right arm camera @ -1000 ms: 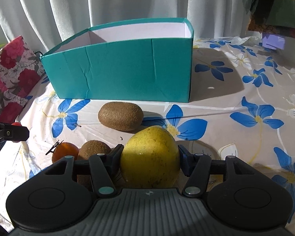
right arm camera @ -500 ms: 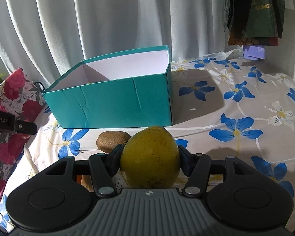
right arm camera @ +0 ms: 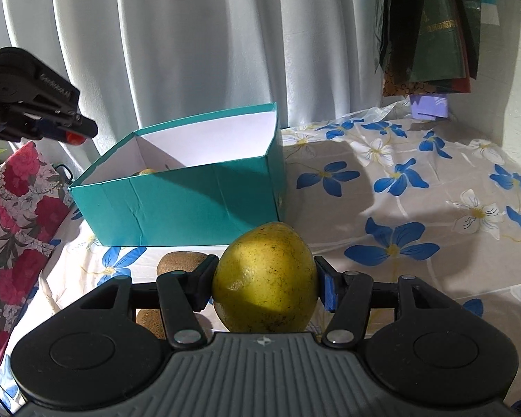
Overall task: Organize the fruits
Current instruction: 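Carry the tomato over the teal box with the left tool while the right tool lifts the pear, then lower the tomato into the box and open the left tool while the right tool carries the pear, then lower the held pear into the teal box with the right tool, then open the right tool to release the pear while the left tool moves to a red apple, then grasp the red apple with the left tool while the right tool moves toward a kiwi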
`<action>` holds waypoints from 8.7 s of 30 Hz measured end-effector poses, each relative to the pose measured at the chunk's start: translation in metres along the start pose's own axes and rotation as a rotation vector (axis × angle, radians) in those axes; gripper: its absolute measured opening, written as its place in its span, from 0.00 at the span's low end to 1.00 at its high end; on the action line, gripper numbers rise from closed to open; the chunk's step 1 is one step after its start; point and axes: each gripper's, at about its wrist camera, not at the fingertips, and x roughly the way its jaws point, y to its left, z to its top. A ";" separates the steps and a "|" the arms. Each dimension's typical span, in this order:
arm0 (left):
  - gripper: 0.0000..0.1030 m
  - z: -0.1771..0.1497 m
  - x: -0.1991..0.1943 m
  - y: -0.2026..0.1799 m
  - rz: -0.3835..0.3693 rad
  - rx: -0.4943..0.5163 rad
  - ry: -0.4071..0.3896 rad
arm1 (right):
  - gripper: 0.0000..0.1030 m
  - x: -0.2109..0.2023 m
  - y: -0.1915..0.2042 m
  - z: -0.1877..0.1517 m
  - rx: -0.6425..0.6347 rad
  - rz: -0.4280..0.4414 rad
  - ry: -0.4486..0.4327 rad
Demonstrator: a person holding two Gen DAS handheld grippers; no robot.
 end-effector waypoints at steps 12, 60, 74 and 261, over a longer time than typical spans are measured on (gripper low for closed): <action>0.26 0.008 0.021 -0.008 -0.002 0.013 -0.056 | 0.56 -0.004 -0.008 0.001 0.018 -0.024 -0.017; 0.27 -0.019 0.131 0.001 -0.033 0.031 0.126 | 0.56 -0.005 -0.007 0.008 0.036 -0.085 -0.011; 0.71 -0.021 0.127 0.001 -0.041 0.027 0.121 | 0.56 -0.008 -0.009 0.007 0.033 -0.094 -0.012; 0.76 -0.195 -0.030 -0.033 -0.204 0.166 0.270 | 0.81 -0.021 -0.029 -0.007 -0.074 -0.060 -0.057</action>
